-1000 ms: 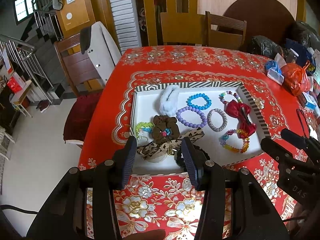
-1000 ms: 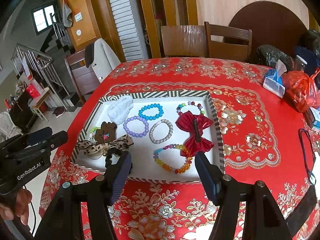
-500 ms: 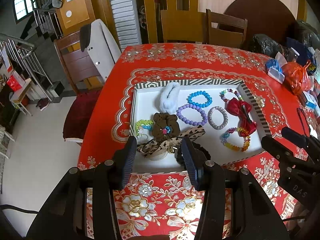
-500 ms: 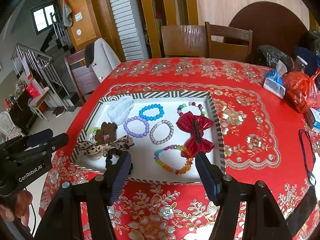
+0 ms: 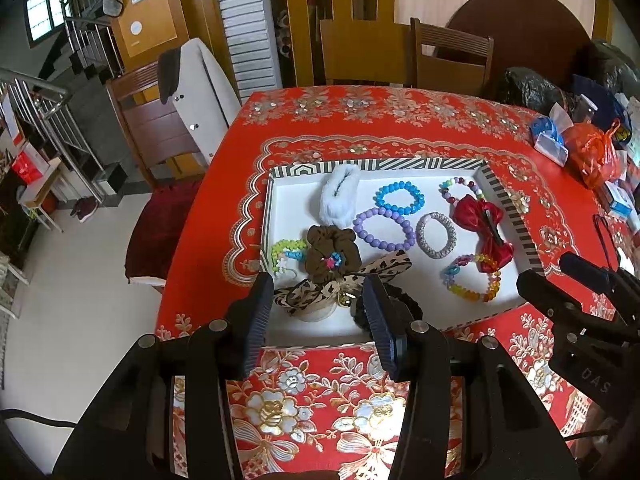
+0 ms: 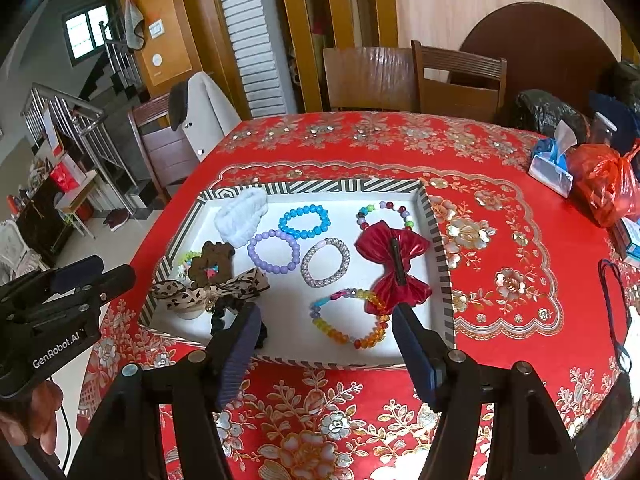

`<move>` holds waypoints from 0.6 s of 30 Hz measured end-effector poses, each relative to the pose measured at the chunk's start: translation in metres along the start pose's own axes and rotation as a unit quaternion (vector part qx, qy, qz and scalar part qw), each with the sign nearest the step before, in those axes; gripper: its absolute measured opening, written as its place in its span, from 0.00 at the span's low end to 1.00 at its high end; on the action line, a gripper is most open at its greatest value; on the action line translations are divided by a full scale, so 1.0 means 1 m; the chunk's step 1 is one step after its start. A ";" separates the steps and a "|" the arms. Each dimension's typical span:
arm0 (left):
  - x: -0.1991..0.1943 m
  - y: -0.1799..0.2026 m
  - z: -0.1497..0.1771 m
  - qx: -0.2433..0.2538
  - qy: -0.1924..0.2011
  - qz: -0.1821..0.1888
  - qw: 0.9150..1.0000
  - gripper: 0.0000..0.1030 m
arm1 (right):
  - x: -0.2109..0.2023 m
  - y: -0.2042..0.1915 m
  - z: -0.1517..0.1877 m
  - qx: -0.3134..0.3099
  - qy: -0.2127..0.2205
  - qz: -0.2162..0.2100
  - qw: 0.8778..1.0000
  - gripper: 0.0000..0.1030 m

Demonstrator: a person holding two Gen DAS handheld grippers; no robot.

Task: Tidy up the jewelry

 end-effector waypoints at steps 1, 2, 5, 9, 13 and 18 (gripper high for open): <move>0.000 0.000 0.000 0.000 0.000 0.001 1.000 0.45 | 0.000 0.000 -0.001 0.000 0.000 0.001 1.000 0.64; 0.000 0.000 0.001 0.000 -0.001 0.002 1.000 0.45 | 0.000 0.000 -0.001 0.000 0.001 0.001 1.000 0.64; 0.000 0.000 0.001 0.001 0.000 -0.001 1.000 0.45 | 0.002 -0.001 -0.001 -0.003 -0.001 0.000 1.000 0.65; 0.001 0.000 0.000 0.001 -0.001 0.001 1.000 0.45 | 0.005 -0.001 0.000 -0.003 -0.005 0.000 1.000 0.65; 0.001 -0.001 0.001 0.001 -0.001 0.001 1.000 0.45 | 0.007 -0.002 0.000 -0.005 -0.009 0.000 1.000 0.65; 0.005 -0.002 0.002 0.003 -0.005 0.003 1.000 0.45 | 0.010 -0.003 0.000 -0.006 -0.012 0.000 1.000 0.65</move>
Point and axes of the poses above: each gripper's, at about its wrist camera, not at the fingertips, and x roughly the way its jaws point, y to its right, z to its underside, the point moved 9 cm from there along x, roughly the way its jaws point, and after that the axes turned 9 degrees about y, right-handed, at the moved point
